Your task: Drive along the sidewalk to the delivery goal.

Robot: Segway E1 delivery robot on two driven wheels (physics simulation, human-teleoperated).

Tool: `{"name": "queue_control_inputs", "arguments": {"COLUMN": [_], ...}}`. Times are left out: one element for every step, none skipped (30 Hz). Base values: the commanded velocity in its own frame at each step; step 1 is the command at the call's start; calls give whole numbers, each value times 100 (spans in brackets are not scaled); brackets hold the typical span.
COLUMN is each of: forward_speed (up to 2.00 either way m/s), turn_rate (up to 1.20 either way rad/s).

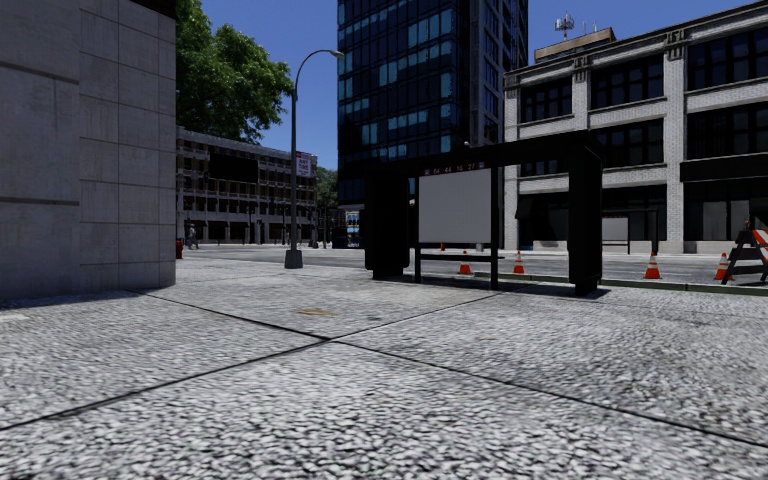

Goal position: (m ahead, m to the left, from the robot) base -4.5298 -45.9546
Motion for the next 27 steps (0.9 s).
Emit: {"name": "queue_control_inputs", "arguments": {"forward_speed": [0,0,0,0,0,0,0,0,0,0,0,0,0,0,0,0,0,0,0,0,0,0,0,0,0,0,0], "turn_rate": [0,0,0,0,0,0,0,0,0,0,0,0,0,0,0,0,0,0,0,0,0,0,0,0,0,0,0]}}
